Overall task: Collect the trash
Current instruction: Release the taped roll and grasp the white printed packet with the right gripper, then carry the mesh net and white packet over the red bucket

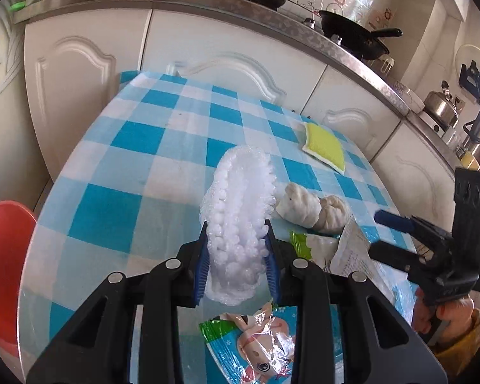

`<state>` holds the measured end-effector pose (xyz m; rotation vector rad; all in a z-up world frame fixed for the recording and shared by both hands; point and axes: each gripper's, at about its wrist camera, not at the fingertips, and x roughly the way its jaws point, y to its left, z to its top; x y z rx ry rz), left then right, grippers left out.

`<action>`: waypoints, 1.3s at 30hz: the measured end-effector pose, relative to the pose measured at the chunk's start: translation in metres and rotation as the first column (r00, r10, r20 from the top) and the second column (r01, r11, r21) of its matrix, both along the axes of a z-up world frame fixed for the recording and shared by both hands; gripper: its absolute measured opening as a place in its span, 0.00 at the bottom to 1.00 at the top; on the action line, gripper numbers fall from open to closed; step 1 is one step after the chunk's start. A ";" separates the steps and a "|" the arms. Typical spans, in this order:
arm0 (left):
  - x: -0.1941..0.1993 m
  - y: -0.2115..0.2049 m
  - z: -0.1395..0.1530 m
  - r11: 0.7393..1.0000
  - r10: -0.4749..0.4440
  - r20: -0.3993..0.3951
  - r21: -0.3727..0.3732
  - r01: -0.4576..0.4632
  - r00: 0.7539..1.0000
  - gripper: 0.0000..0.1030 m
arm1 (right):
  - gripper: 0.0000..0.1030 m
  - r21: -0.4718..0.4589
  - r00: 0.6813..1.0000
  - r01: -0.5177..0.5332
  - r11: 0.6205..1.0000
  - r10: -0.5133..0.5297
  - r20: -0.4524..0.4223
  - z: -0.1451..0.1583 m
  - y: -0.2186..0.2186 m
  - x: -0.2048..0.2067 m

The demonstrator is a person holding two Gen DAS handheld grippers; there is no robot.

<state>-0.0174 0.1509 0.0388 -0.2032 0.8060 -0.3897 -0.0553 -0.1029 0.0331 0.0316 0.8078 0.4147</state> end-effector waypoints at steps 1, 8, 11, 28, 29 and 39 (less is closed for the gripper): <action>0.000 0.002 0.003 1.000 0.006 0.009 -0.001 -0.006 1.000 0.31 | 0.90 -0.011 1.000 0.003 1.000 -0.003 -0.004 -0.001 0.000 -0.008; -0.012 0.012 0.017 1.000 0.027 0.042 0.000 -0.027 0.999 0.31 | 0.91 -0.129 0.998 0.034 0.991 -0.041 -0.055 -0.030 0.017 -0.033; -0.020 0.017 0.017 1.000 0.028 0.034 0.002 -0.028 0.999 0.31 | 0.92 -0.172 0.999 0.036 0.984 -0.042 -0.035 -0.034 0.024 -0.036; -0.058 0.065 0.006 0.998 0.066 0.001 -0.005 -0.066 0.998 0.31 | 0.92 -0.167 0.989 0.120 0.979 -0.132 -0.061 -0.041 0.017 -0.032; -0.059 0.066 0.005 0.998 0.069 -0.001 -0.009 -0.069 0.998 0.31 | 0.92 -0.167 0.988 0.130 0.977 -0.141 -0.056 -0.040 0.016 -0.033; -0.067 0.080 -0.001 0.997 0.072 -0.007 -0.032 -0.073 0.997 0.31 | 0.87 -0.144 0.978 0.200 0.969 -0.207 -0.033 -0.029 0.007 -0.040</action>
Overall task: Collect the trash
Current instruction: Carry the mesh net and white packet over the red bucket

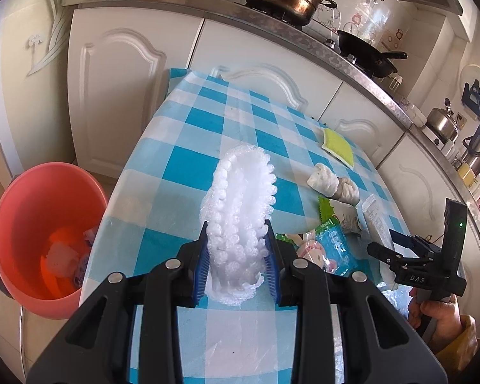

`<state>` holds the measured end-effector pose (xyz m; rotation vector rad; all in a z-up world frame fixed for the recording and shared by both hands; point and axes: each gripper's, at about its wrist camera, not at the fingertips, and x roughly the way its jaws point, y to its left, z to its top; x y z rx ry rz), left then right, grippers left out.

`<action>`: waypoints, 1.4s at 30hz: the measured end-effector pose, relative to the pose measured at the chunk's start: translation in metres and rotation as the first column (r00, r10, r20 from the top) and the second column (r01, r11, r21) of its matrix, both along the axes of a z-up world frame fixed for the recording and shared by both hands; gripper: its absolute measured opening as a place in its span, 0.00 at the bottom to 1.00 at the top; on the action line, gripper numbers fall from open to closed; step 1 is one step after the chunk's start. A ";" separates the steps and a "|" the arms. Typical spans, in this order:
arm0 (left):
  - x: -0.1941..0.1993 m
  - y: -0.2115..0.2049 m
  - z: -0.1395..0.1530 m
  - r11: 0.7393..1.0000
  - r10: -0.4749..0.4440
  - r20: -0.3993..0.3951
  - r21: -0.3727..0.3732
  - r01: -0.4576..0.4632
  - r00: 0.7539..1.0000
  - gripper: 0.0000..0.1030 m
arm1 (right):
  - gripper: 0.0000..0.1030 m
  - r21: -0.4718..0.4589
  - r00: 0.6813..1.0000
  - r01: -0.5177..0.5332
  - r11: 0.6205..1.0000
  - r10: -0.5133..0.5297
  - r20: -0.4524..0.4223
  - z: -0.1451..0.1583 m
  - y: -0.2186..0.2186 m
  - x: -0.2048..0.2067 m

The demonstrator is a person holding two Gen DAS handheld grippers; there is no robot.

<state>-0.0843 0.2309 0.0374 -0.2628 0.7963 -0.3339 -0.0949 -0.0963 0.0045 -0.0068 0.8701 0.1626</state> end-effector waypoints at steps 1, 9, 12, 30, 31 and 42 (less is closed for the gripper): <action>-0.001 0.001 0.000 1.000 -0.001 0.001 -0.001 0.001 1.000 0.31 | 0.87 0.002 1.000 0.007 1.000 -0.007 0.002 0.002 -0.001 -0.001; -0.006 0.012 -0.001 1.000 0.012 0.001 -0.016 -0.012 1.000 0.31 | 0.83 0.009 0.998 0.036 0.999 -0.037 0.042 0.021 -0.002 -0.007; -0.008 0.019 0.000 1.000 0.024 0.007 -0.010 -0.024 1.000 0.31 | 0.82 0.009 0.998 0.043 0.999 -0.043 0.055 0.029 0.000 -0.009; -0.012 0.082 0.000 0.984 0.171 0.030 0.045 -0.173 0.985 0.32 | 0.82 0.062 0.985 -0.137 0.989 0.129 0.111 0.078 0.088 0.003; -0.011 0.086 -0.001 0.982 0.181 0.029 0.052 -0.182 0.983 0.32 | 0.82 0.067 0.983 -0.155 0.986 0.147 0.110 0.080 0.097 0.005; -0.008 0.131 -0.019 0.952 0.288 0.022 0.104 -0.288 0.957 0.33 | 0.82 0.095 0.928 -0.372 0.923 0.367 0.070 0.085 0.201 0.027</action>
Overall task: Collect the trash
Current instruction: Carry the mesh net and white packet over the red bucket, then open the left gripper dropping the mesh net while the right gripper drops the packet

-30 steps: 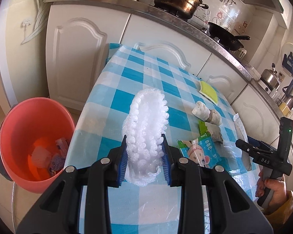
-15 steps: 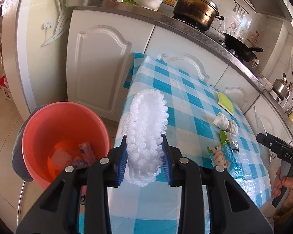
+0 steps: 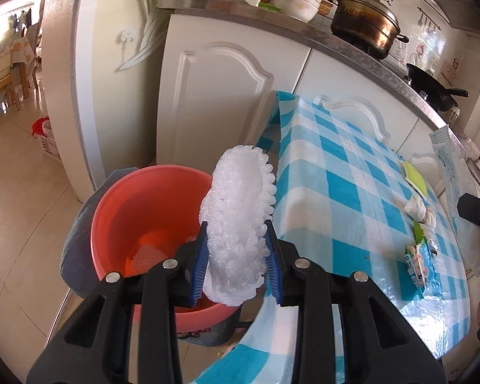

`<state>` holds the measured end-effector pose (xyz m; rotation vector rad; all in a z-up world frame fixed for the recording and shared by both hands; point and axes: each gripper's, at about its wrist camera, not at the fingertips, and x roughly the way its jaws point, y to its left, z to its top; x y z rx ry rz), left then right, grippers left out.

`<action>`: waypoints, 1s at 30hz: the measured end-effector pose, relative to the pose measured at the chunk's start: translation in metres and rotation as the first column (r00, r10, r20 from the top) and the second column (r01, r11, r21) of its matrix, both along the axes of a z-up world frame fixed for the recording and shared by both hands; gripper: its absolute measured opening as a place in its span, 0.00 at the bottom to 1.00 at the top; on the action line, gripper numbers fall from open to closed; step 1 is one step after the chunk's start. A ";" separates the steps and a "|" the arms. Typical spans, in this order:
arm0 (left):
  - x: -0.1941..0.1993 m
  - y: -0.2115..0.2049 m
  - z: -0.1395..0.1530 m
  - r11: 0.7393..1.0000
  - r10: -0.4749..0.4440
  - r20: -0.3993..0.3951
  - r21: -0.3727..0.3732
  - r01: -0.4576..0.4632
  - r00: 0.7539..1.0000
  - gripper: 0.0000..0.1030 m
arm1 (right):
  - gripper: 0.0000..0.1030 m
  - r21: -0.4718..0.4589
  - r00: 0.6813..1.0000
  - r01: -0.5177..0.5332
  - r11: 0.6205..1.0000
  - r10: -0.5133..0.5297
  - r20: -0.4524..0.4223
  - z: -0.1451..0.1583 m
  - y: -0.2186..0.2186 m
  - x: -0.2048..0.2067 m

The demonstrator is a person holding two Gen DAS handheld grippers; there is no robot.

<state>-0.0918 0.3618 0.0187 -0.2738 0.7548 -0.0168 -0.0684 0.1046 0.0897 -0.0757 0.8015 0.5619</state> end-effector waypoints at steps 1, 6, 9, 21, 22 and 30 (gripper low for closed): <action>0.001 0.004 -0.003 1.000 0.008 -0.006 -0.001 -0.008 1.000 0.33 | 0.82 -0.006 1.000 -0.023 1.000 0.023 -0.004 -0.001 0.011 0.002; 0.006 0.020 -0.017 0.999 0.047 -0.037 0.005 -0.046 0.998 0.33 | 0.82 -0.023 0.992 -0.125 0.992 0.124 -0.030 -0.010 0.064 0.009; 0.008 0.029 -0.026 0.998 0.065 -0.056 0.000 -0.065 0.996 0.33 | 0.82 -0.030 0.984 -0.175 0.984 0.173 -0.046 -0.017 0.091 0.015; 0.015 0.046 -0.053 0.994 0.107 -0.120 0.025 -0.104 0.987 0.54 | 0.86 -0.126 0.967 -0.251 0.960 0.241 -0.085 -0.057 0.167 0.045; 0.016 0.048 -0.056 0.993 0.114 -0.128 0.030 -0.111 0.985 0.64 | 0.88 -0.143 0.968 -0.244 0.959 0.232 -0.095 -0.062 0.171 0.049; 0.013 0.060 -0.069 0.989 0.147 -0.155 0.034 -0.143 0.977 0.81 | 0.88 -0.092 0.971 -0.206 0.974 0.192 -0.140 -0.076 0.169 0.067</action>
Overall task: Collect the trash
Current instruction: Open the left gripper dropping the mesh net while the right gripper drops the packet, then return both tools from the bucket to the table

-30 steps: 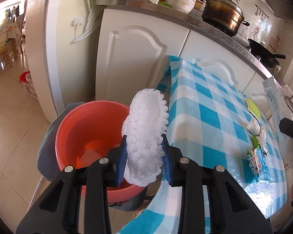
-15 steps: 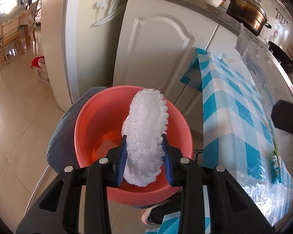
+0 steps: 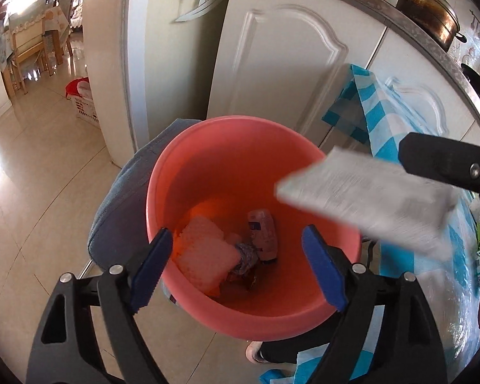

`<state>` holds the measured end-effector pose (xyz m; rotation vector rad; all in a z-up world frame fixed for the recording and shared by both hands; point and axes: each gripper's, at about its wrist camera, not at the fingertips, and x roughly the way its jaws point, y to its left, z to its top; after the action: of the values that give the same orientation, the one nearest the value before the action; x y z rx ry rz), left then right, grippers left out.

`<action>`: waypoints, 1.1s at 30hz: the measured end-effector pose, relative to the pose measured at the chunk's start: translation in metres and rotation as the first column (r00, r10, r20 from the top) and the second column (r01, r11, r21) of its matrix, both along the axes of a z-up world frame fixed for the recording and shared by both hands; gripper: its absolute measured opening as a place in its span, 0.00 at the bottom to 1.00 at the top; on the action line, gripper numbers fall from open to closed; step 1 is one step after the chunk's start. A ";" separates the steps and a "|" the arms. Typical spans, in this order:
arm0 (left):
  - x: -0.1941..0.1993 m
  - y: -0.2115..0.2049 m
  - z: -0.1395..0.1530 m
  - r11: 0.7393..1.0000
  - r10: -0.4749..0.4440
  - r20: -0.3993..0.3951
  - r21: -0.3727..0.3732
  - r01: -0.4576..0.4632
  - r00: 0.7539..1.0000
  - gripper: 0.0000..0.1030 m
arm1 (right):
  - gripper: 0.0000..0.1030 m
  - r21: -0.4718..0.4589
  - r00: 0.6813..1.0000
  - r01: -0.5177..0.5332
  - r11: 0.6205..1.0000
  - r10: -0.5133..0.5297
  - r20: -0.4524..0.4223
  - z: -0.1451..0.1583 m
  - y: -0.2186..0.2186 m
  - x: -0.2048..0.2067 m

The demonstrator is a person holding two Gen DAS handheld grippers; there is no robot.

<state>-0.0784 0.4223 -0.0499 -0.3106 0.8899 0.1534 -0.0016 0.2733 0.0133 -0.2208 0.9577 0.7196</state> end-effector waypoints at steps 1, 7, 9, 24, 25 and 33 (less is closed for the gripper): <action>-0.001 0.001 0.000 1.000 0.002 0.003 -0.003 -0.002 1.000 0.82 | 0.88 0.015 1.000 0.006 1.000 -0.006 -0.001 0.001 -0.002 0.000; -0.006 0.008 0.008 1.000 0.029 0.023 -0.004 -0.029 0.999 0.90 | 0.88 0.105 0.998 0.064 0.992 -0.065 0.002 0.017 -0.027 -0.004; -0.007 0.014 0.012 0.999 0.044 0.030 -0.023 -0.043 0.999 0.93 | 0.88 0.133 0.996 0.084 0.988 -0.085 0.005 0.023 -0.037 -0.005; -0.024 0.048 0.026 0.963 0.172 0.028 -0.213 -0.162 0.985 0.95 | 0.89 0.251 0.985 0.166 0.954 -0.172 0.000 0.051 -0.091 -0.033; -0.025 0.047 0.026 0.963 0.171 0.027 -0.215 -0.161 0.985 0.95 | 0.89 0.256 0.985 0.169 0.952 -0.175 -0.002 0.052 -0.094 -0.034; -0.026 0.030 0.036 0.969 0.122 0.040 -0.221 -0.111 0.992 0.95 | 0.89 0.311 0.981 0.184 0.932 -0.196 0.009 0.057 -0.115 -0.049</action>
<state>-0.1046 0.4527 -0.0142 -0.5703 0.8370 0.1557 -0.0504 0.1588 0.0700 0.1322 0.8027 0.6732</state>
